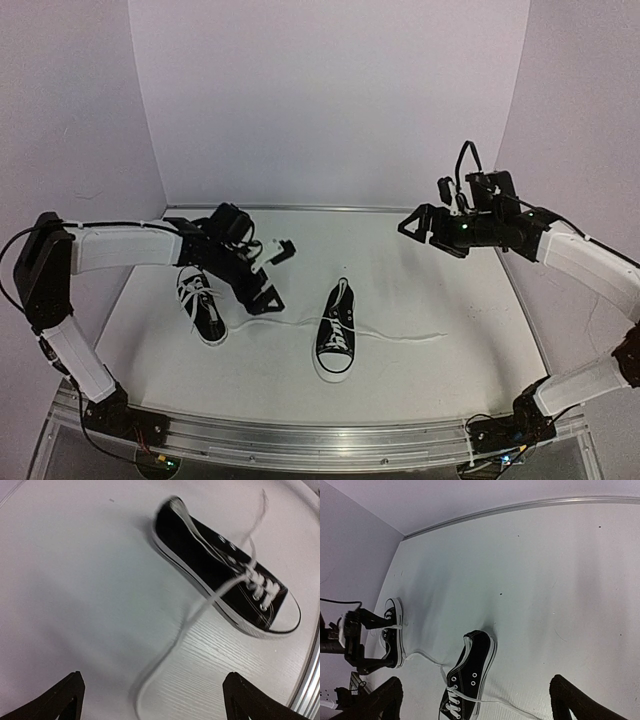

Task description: Tie the shoes

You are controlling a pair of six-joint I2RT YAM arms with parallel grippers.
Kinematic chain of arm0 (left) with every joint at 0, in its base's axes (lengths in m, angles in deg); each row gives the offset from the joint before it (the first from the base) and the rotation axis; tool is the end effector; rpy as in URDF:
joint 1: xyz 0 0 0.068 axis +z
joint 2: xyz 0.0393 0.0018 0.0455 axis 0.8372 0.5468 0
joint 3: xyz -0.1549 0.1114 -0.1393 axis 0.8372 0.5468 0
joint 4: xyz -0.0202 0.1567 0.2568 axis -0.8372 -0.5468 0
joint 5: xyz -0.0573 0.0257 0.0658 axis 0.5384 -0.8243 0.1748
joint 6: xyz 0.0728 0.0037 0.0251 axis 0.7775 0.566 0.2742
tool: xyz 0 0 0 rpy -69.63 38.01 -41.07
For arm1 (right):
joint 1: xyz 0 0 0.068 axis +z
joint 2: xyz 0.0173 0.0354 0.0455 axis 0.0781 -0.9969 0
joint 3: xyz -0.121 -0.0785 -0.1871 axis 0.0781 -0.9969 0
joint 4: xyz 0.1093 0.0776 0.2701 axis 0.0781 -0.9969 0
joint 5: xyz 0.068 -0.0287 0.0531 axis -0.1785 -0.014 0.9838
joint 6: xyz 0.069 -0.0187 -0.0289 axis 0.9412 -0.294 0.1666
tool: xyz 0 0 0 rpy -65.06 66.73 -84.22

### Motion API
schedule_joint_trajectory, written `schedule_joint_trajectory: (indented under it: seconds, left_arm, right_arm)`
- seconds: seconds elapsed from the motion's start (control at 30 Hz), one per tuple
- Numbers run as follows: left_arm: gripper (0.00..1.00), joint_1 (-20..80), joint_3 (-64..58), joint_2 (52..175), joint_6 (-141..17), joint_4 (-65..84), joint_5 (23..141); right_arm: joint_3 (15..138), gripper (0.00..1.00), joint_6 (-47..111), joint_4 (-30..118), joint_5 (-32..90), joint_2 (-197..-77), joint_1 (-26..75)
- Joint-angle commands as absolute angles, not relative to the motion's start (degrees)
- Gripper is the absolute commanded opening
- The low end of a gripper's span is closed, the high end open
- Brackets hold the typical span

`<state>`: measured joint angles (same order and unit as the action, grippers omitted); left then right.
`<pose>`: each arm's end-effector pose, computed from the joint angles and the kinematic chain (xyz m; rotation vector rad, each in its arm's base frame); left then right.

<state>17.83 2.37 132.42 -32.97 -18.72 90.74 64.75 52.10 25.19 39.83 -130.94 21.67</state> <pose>0.2996 -0.2674 0.1490 1.2990 2.1633 -0.5247 0.3253 0.1827 0.2661 -0.1857 2.1973 0.8758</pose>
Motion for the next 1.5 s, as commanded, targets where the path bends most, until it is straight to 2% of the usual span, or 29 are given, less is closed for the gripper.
schedule_joint_trajectory:
  seconds: [0.0,0.1,0.33,0.63,0.9,1.0,1.33,1.47]
  left_arm:
    - [0.98,12.8,4.5,136.5,-20.9,-15.4,94.6]
    - [0.92,12.7,3.4,140.8,-17.9,-14.5,95.1]
    - [0.59,12.7,-3.3,150.3,-13.8,-15.7,97.6]
    - [0.40,12.6,-7.0,155.7,-12.0,-14.8,97.4]
    - [0.03,12.6,-5.2,154.0,-11.7,-15.3,96.6]
    - [0.00,12.6,-5.7,150.3,-14.7,-15.0,98.7]
    - [0.00,11.4,-6.3,144.6,-24.5,-7.1,104.9]
    - [0.00,10.6,-6.6,145.6,-27.5,-3.9,105.8]
  right_arm:
    - [67.6,0.98,50.1,26.5,42.9,-132.1,21.5]
    - [68.7,0.98,49.2,26.5,42.8,-134.0,21.5]
    - [72.1,0.98,48.8,25.1,51.2,-139.2,21.5]
    - [73.9,0.98,48.5,22.3,51.5,-141.7,21.5]
    - [76.1,0.98,47.5,21.7,55.3,-145.0,21.3]
    - [77.1,0.97,47.4,21.8,56.7,-146.7,21.3]
    - [76.6,0.58,48.4,22.6,66.0,-151.1,21.4]
    - [75.2,0.52,49.3,24.2,69.0,-152.0,22.7]
